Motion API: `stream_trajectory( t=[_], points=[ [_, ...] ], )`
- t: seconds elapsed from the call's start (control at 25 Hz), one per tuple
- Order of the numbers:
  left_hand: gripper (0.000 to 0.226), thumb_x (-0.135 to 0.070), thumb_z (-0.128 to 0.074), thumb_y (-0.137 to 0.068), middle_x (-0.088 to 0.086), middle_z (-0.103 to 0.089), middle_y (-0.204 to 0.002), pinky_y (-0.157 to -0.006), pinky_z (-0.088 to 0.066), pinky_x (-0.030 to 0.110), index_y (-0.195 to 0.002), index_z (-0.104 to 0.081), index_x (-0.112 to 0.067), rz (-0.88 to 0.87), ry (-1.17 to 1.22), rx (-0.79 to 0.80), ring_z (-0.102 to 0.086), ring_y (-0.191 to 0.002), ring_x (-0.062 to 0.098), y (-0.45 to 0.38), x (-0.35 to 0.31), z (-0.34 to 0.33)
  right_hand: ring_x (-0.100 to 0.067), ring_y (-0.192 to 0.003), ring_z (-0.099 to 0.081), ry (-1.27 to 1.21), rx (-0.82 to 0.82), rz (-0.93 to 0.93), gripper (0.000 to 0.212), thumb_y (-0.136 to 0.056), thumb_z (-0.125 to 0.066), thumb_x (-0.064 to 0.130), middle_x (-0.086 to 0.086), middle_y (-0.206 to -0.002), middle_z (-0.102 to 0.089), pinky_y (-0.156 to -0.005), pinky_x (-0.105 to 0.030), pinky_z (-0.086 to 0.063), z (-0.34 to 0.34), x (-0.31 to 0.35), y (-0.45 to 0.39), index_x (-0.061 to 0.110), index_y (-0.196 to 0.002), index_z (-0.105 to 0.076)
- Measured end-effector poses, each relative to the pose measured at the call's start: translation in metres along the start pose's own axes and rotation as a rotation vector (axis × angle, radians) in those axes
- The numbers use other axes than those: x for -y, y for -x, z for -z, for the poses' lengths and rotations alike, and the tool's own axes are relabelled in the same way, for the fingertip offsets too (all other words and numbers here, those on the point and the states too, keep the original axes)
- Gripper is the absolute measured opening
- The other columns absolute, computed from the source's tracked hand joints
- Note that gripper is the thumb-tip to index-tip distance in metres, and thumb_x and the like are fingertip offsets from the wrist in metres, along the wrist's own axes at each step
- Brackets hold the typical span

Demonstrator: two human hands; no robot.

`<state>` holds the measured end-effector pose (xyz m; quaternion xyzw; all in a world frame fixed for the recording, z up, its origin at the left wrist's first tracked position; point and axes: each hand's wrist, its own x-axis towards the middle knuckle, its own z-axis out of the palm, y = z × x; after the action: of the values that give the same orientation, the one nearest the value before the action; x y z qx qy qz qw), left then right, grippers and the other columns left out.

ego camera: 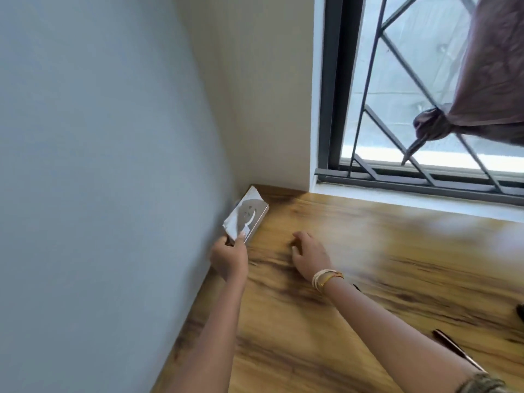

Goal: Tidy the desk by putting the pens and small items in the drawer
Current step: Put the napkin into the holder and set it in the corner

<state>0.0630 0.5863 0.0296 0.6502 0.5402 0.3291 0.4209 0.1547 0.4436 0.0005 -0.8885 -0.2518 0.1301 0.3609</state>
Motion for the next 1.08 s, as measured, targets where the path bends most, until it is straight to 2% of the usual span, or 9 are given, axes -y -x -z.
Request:
stream_trajectory(
  t=[0.12, 0.24, 0.36, 0.64, 0.8, 0.92, 1.08],
  points=[
    [0.030, -0.030, -0.076, -0.078, 0.006, -0.063, -0.071, -0.057, -0.038, 0.029, -0.073, -0.064, -0.002, 0.022, 0.025, -0.032, -0.056, -0.065, 0.027, -0.009, 0.002, -0.014, -0.023, -0.105, -0.057, 0.104, -0.026, 0.105, 0.032, -0.087, -0.052, 0.013, -0.003, -0.116, -0.060, -0.088, -0.026, -0.043, -0.002, -0.012, -0.001, 0.015, -0.119, -0.057],
    [0.026, -0.030, -0.075, -0.078, 0.006, -0.066, -0.078, -0.063, -0.049, 0.034, -0.082, -0.069, -0.004, 0.034, 0.048, -0.058, -0.058, -0.069, 0.024, -0.015, 0.004, -0.024, -0.023, -0.100, -0.059, 0.135, -0.044, 0.137, 0.031, -0.084, -0.052, 0.013, -0.001, -0.111, -0.062, -0.084, -0.026, -0.045, -0.003, -0.017, -0.003, 0.017, -0.114, -0.059],
    [0.029, -0.029, -0.076, -0.078, 0.008, -0.070, -0.086, -0.066, -0.045, 0.030, -0.090, -0.072, -0.003, 0.021, 0.036, -0.079, -0.061, -0.075, 0.025, -0.016, 0.006, -0.033, -0.022, -0.098, -0.060, 0.159, -0.040, 0.165, 0.032, -0.083, -0.052, 0.013, -0.001, -0.110, -0.061, -0.083, -0.028, -0.047, -0.003, -0.020, -0.003, 0.017, -0.115, -0.057],
    [0.028, -0.028, -0.073, -0.080, 0.006, -0.069, -0.092, -0.072, -0.051, 0.034, -0.095, -0.070, -0.005, -0.009, -0.017, -0.072, -0.063, -0.082, 0.023, -0.014, 0.008, -0.039, -0.021, -0.096, -0.058, 0.171, -0.030, 0.192, 0.030, -0.084, -0.051, 0.013, -0.001, -0.108, -0.059, -0.081, -0.026, -0.047, -0.005, -0.025, -0.005, 0.015, -0.113, -0.058],
    [0.028, -0.028, -0.071, -0.080, 0.006, -0.068, -0.093, -0.073, -0.050, 0.033, -0.098, -0.070, -0.006, -0.095, -0.080, -0.067, -0.063, -0.084, 0.025, -0.015, 0.016, -0.041, -0.021, -0.093, -0.059, 0.185, -0.037, 0.236, 0.021, -0.089, -0.050, 0.024, -0.001, -0.104, -0.059, -0.078, -0.030, -0.051, -0.009, -0.030, -0.005, 0.015, -0.105, -0.060],
    [0.028, -0.027, -0.072, -0.080, 0.005, -0.067, -0.095, -0.071, -0.046, 0.029, -0.099, -0.070, -0.007, -0.119, -0.102, -0.058, -0.062, -0.085, 0.023, -0.015, 0.017, -0.040, -0.020, -0.094, -0.059, 0.187, -0.028, 0.243, 0.024, -0.091, -0.048, 0.031, 0.000, -0.107, -0.059, -0.079, -0.032, -0.052, -0.009, -0.032, -0.005, 0.015, -0.106, -0.059],
    [0.030, -0.027, -0.075, -0.075, 0.004, -0.065, -0.095, -0.073, -0.051, 0.032, -0.098, -0.069, -0.008, -0.046, -0.064, 0.001, -0.064, -0.087, 0.025, -0.014, 0.017, -0.037, -0.020, -0.108, -0.056, 0.215, 0.034, 0.246, 0.034, -0.090, -0.052, 0.035, -0.001, -0.121, -0.055, -0.089, -0.032, -0.051, -0.006, -0.031, 0.000, 0.014, -0.117, -0.056]
  ],
)
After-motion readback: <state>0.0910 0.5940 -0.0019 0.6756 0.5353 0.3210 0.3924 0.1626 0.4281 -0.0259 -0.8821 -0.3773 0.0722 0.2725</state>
